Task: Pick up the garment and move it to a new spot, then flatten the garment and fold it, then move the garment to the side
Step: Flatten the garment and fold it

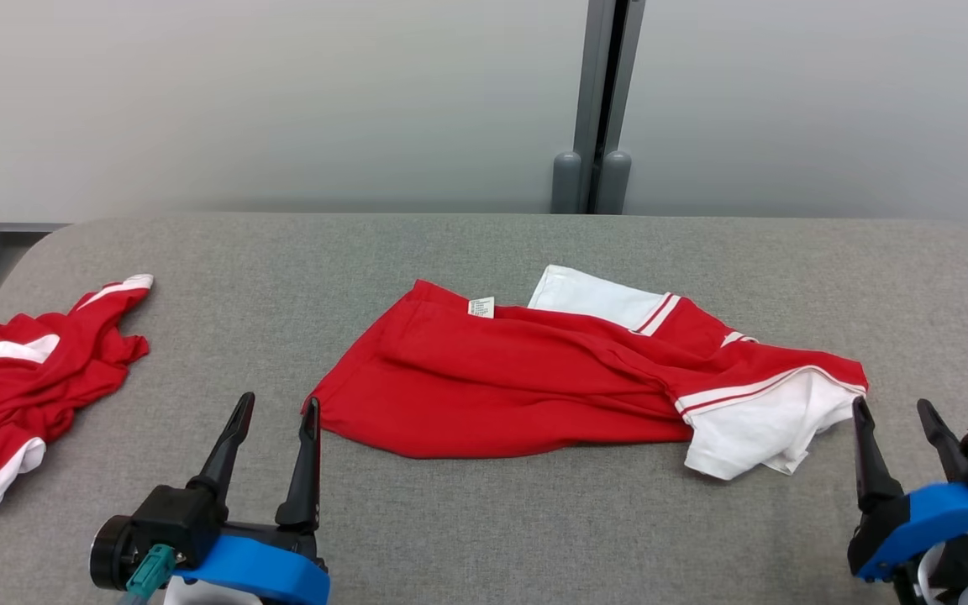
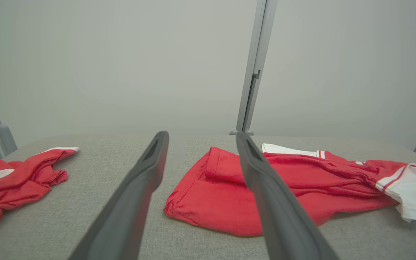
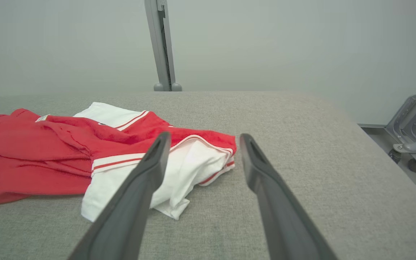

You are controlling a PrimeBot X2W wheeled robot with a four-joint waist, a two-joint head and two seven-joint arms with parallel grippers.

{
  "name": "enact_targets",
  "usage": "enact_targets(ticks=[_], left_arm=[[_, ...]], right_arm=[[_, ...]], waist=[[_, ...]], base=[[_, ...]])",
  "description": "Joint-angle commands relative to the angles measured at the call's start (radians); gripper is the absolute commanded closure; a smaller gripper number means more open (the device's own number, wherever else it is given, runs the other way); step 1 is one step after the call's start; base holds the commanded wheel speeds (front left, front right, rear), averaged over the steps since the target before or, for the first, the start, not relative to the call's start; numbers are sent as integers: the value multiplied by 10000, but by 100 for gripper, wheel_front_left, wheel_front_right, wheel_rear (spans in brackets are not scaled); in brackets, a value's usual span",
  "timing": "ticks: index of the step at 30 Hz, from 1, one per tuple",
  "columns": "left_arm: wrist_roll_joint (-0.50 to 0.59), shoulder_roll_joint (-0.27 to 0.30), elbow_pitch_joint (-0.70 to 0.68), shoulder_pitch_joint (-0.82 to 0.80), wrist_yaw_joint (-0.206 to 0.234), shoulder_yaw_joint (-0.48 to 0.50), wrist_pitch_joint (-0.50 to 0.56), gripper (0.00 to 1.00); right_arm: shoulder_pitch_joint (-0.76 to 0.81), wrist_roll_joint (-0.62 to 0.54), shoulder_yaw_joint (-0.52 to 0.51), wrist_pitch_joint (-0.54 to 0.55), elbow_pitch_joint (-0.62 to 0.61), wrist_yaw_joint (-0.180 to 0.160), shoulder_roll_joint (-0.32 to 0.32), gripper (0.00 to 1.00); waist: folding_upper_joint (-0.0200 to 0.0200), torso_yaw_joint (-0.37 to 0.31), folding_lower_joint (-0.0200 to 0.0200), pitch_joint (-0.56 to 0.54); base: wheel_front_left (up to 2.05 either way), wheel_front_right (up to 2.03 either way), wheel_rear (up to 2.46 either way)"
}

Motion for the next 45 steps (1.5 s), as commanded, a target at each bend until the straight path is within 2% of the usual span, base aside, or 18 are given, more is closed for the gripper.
enact_targets(ticks=[1, 7, 10, 14, 26, 33, 37, 45], left_arm=[[-20, 47, -48, 81, 23, 6, -27, 0], [-16, 85, -53, 154, 79, -13, -29, 0], [-8, 118, 27, 238, 107, 63, -28, 0], [-18, 130, 139, 396, 144, 147, -29, 0], [-72, 110, 390, 490, 209, 215, 75, 0], [-227, -135, 1211, -992, -130, -211, 1157, 0], [-287, -364, 2121, -2226, -313, -506, 1834, 0], [-634, -789, 4405, -4560, 196, -162, 3069, 0]], right_arm=[[444, -169, 91, -223, -529, 1, 161, 0], [1225, -385, 401, -1173, -1584, 1, 346, 0], [1594, -252, 578, -1519, -1718, 1, 358, 0], [1935, 229, 761, -1534, -1591, 1, 363, 0], [1865, 657, 1031, -1341, -1825, 1, 365, 0], [1666, 622, 1232, -1213, -1973, 1, 364, 0], [1497, 594, 1452, -1188, -2066, 1, 363, 0], [917, 744, 2052, -1303, -2037, 1, 359, 0]], waist=[[1, -47, 1, -71], [1, -104, 1, -168], [1, -133, 1, -229], [1, -190, 1, -316], [1, -260, 1, -371], [1, -369, 1, 38], [1, -580, 1, 446], [1, -1178, 1, 1495]], base=[[0, 0, 0], [0, 0, 0], [0, 0, 0], [0, 0, 0], [0, 0, 0], [0, 0, 0], [0, 0, 0], [0, 0, 0]])
